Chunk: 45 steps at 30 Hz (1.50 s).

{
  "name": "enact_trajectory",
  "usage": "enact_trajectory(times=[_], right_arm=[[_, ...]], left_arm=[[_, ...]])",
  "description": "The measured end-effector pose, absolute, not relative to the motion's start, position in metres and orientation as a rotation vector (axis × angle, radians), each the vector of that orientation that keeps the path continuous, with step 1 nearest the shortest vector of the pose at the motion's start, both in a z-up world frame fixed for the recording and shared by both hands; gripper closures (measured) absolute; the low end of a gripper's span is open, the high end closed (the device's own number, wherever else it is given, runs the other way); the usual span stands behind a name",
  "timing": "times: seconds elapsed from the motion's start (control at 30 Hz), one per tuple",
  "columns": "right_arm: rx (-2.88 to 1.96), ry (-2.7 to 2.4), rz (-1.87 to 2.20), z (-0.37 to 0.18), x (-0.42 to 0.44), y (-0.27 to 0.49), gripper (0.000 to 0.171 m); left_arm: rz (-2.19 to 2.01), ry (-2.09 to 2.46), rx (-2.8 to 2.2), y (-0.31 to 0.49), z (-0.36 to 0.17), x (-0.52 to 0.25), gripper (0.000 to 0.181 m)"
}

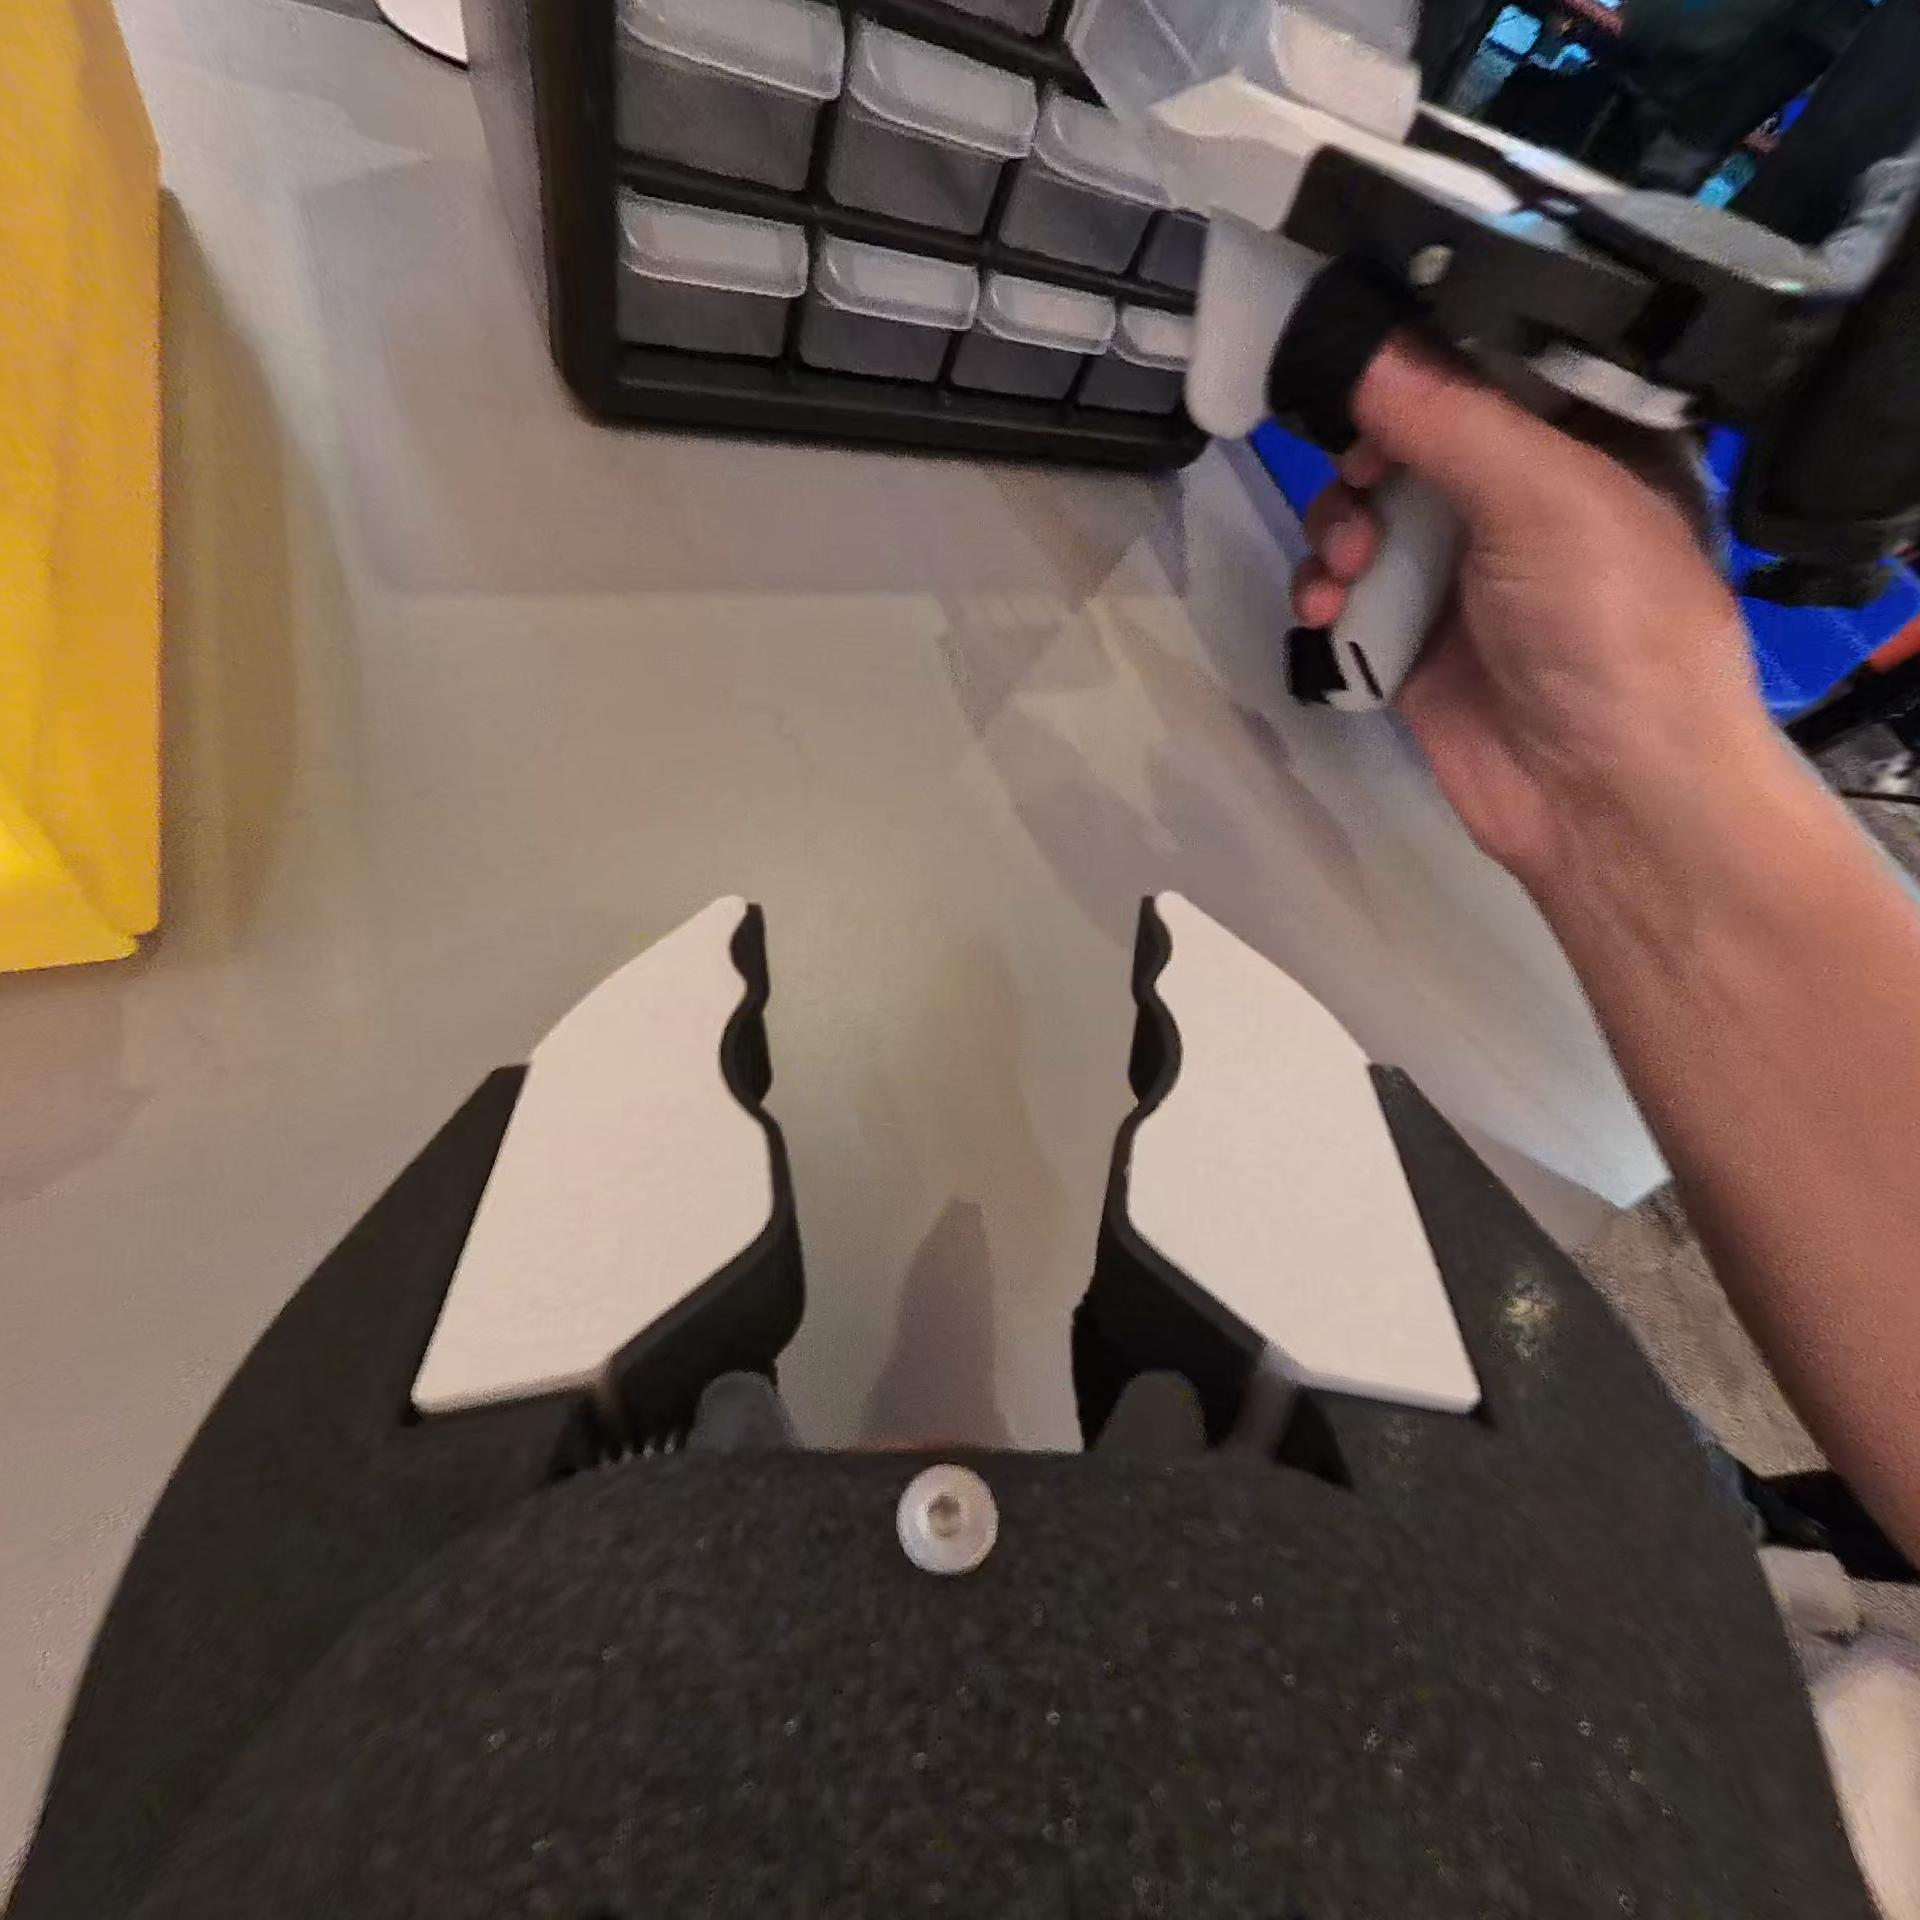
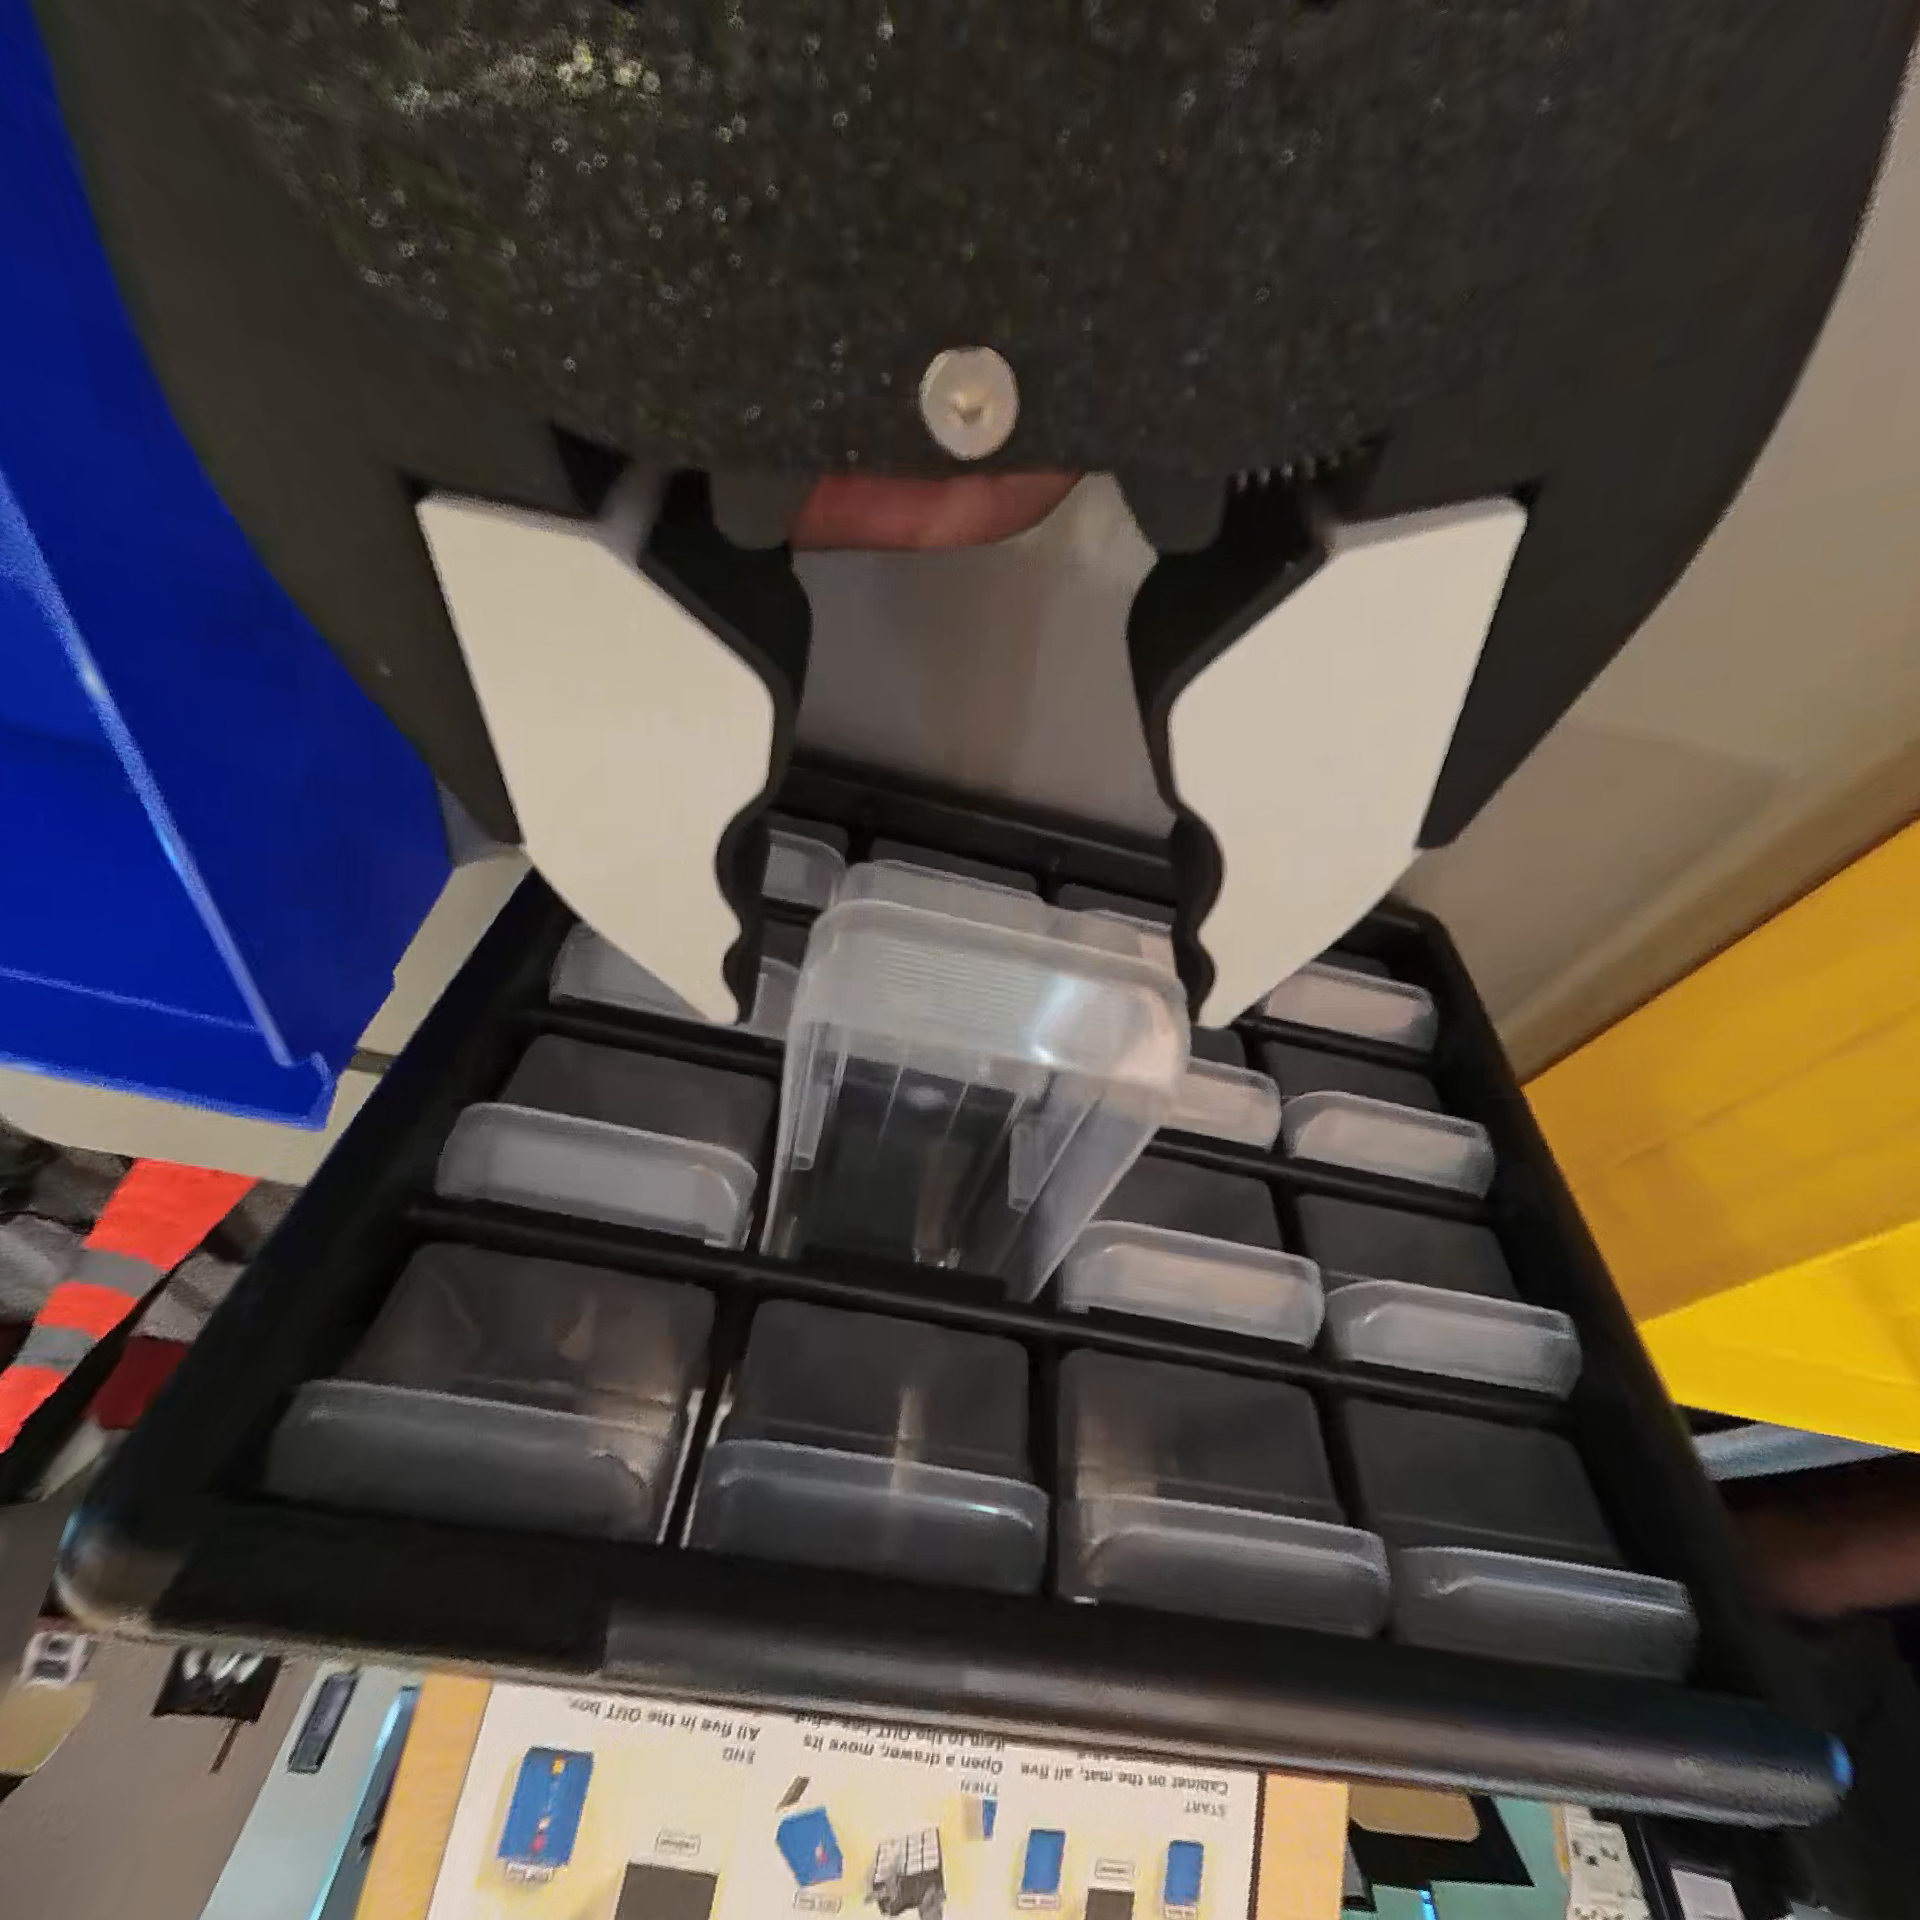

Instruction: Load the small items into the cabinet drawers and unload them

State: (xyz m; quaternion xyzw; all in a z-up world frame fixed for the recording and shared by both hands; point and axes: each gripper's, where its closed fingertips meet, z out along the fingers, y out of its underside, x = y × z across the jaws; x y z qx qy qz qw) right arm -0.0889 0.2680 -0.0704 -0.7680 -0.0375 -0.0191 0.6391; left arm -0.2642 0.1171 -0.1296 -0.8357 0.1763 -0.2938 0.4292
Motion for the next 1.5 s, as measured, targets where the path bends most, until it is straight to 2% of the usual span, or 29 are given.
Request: enact_trajectory(times=[0.1,0.2,0.33,0.43,0.6,0.77,1.03,1.13,1.3,1.4,1.5], right_arm=[[-1.716,-0.091,-0.062,-0.07,-0.089,0.272,0.108],[-1.672,-0.104,-0.076,-0.07,-0.09,0.265,0.109],[-1.662,-0.094,-0.071,-0.071,-0.092,0.26,0.109],[-1.655,-0.099,-0.086,-0.071,-0.093,0.26,0.109],[-1.652,-0.112,-0.09,-0.071,-0.093,0.26,0.108],[-1.651,-0.113,-0.083,-0.071,-0.092,0.26,0.109],[-1.655,-0.11,-0.079,-0.071,-0.093,0.26,0.109],[-1.661,-0.111,-0.072,-0.071,-0.093,0.26,0.109],[-1.659,-0.112,-0.068,-0.072,-0.094,0.259,0.109],[-1.66,-0.111,-0.062,-0.072,-0.094,0.258,0.109],[-1.66,-0.114,-0.069,-0.072,-0.096,0.255,0.11]], left_arm=[[-0.785,0.439,-2.087,0.113,-0.12,-0.267,0.114],[-0.807,0.484,-2.057,0.116,-0.091,-0.284,0.114],[-0.496,0.521,-2.162,0.164,-0.062,-0.349,0.115],[-0.289,0.492,-2.416,0.217,-0.07,-0.393,0.115],[-0.164,0.43,-2.69,0.322,-0.105,-0.416,0.119],[-0.145,0.385,-2.881,0.375,-0.15,-0.421,0.125],[-0.037,0.391,-2.94,0.404,-0.175,-0.429,0.13],[-0.072,0.383,-2.937,0.408,-0.177,-0.425,0.161],[-0.061,0.404,-2.936,0.404,-0.175,-0.43,0.161],[-0.117,0.462,-2.885,0.395,-0.154,-0.429,0.161],[-0.199,0.66,-2.689,0.382,-0.1,-0.409,0.162]])
